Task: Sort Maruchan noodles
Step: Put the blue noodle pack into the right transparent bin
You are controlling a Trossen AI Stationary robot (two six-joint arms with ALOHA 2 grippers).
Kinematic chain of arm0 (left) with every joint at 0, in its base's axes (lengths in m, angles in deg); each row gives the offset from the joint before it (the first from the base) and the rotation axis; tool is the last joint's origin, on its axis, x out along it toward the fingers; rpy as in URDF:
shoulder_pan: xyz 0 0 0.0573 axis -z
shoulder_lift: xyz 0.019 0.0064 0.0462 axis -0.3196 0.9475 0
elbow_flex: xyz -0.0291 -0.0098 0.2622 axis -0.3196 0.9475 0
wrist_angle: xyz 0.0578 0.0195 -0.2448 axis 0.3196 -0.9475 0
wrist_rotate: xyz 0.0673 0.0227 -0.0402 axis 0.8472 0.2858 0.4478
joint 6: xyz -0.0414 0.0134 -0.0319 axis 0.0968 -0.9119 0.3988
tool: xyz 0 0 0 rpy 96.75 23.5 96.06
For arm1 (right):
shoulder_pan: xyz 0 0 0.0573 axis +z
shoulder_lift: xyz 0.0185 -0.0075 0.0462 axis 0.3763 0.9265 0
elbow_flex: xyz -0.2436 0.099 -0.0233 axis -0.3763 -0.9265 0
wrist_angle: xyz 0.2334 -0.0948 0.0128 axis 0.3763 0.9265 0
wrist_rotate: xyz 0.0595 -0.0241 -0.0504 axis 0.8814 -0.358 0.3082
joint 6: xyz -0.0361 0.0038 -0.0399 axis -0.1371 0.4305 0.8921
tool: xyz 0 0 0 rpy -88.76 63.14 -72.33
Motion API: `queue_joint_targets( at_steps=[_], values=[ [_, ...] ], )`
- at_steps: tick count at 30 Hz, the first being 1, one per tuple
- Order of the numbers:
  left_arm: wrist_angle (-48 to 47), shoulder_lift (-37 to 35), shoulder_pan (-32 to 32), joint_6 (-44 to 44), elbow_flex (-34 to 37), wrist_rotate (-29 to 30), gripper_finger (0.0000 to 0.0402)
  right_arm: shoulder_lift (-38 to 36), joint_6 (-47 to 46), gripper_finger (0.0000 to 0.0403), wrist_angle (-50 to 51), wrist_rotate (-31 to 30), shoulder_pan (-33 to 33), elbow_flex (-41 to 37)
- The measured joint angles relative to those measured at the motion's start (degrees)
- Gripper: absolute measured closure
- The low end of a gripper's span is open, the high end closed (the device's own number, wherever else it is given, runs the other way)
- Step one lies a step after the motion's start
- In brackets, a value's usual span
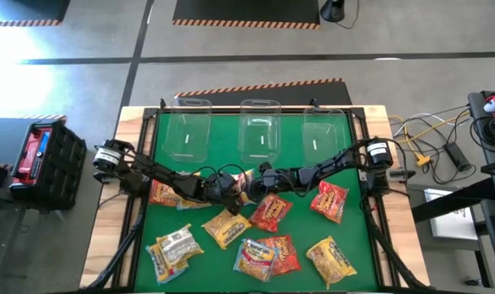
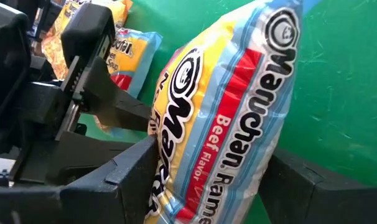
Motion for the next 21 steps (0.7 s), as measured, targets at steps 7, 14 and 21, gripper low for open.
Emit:
queue_joint_targets(
  at_steps=[7, 14, 21],
  values=[
    [0.8, 0.0, 0.0, 0.0, 0.1, 0.0, 0.0342, 0.0, -0.6, 0.017, 0.1, 0.4, 0.0, 0.4],
    [1.4, -0.4, 0.0, 0.0, 0.1, 0.0, 0.0342, 0.0, 0.0, 0.0184, 0.9, 0.5, 0.0, 1.1],
    [1.4, -1.9, 0.0, 0.0, 0.2, 0.7, 0.0342, -0.2, 0.0, 0.0246, 1.4, 0.9, 0.0, 1.4]
  ],
)
